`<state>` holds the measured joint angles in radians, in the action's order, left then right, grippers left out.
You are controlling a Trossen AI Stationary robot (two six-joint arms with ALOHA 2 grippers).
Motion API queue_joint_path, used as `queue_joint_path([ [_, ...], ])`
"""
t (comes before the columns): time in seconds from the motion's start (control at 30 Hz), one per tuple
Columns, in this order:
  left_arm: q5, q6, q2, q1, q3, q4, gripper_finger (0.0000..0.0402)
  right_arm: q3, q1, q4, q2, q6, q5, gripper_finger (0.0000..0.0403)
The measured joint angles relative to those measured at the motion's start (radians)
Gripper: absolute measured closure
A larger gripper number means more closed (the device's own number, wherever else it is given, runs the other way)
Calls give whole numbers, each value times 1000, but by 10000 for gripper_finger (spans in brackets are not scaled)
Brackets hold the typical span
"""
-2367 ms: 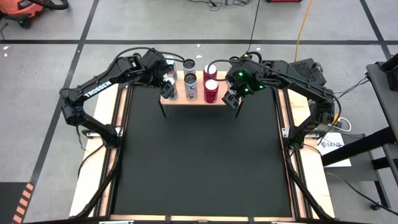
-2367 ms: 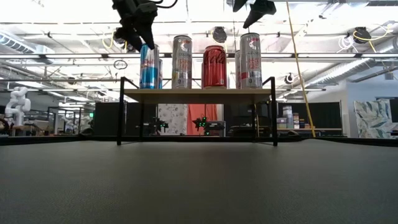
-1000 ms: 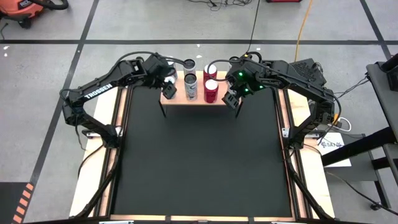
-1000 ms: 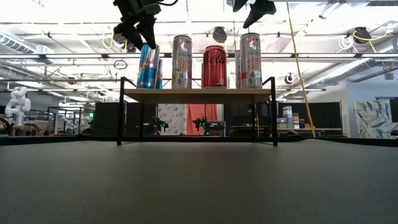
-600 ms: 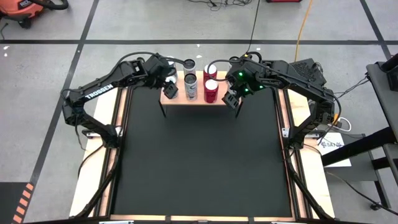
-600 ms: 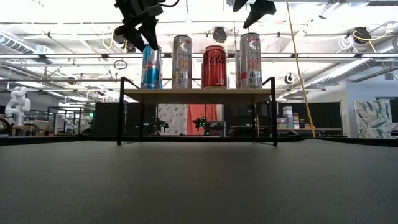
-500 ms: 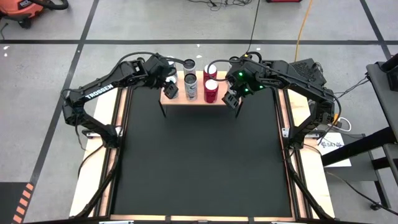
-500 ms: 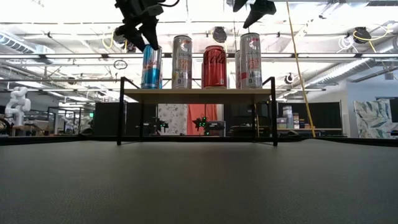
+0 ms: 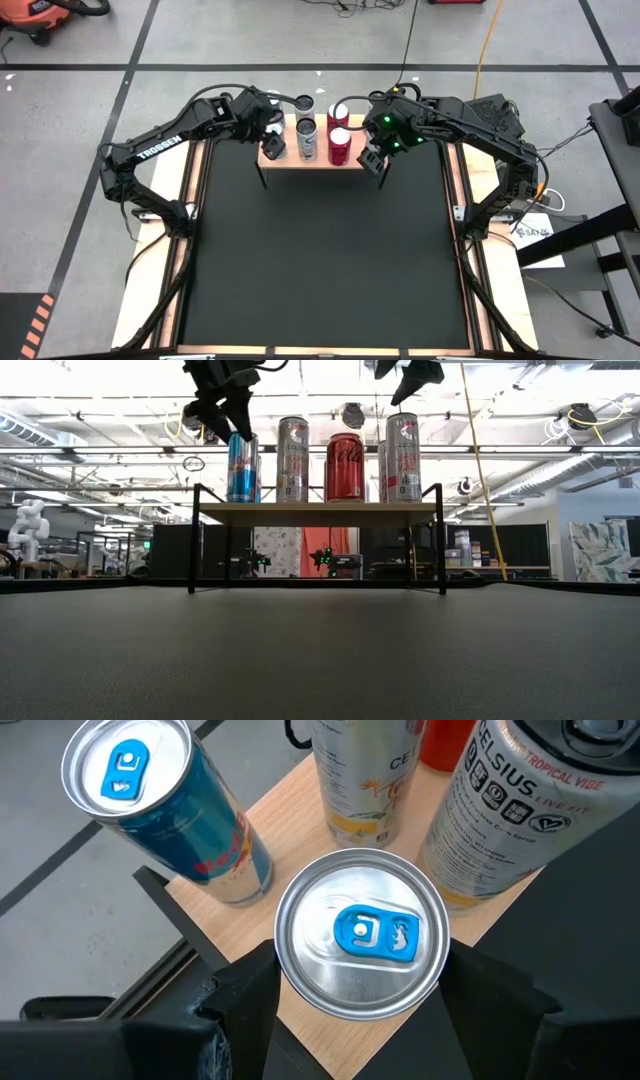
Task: Place canned beverage on shelf
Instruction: Adjust the blue soda can on the shelf
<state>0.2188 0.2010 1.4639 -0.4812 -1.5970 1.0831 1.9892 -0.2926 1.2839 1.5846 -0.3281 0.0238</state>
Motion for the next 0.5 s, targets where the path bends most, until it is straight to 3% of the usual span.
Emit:
queue_joint_path([
  [0.5,-4,-60,0,0,0,6,153,0,0,0,0,0,0,96],
])
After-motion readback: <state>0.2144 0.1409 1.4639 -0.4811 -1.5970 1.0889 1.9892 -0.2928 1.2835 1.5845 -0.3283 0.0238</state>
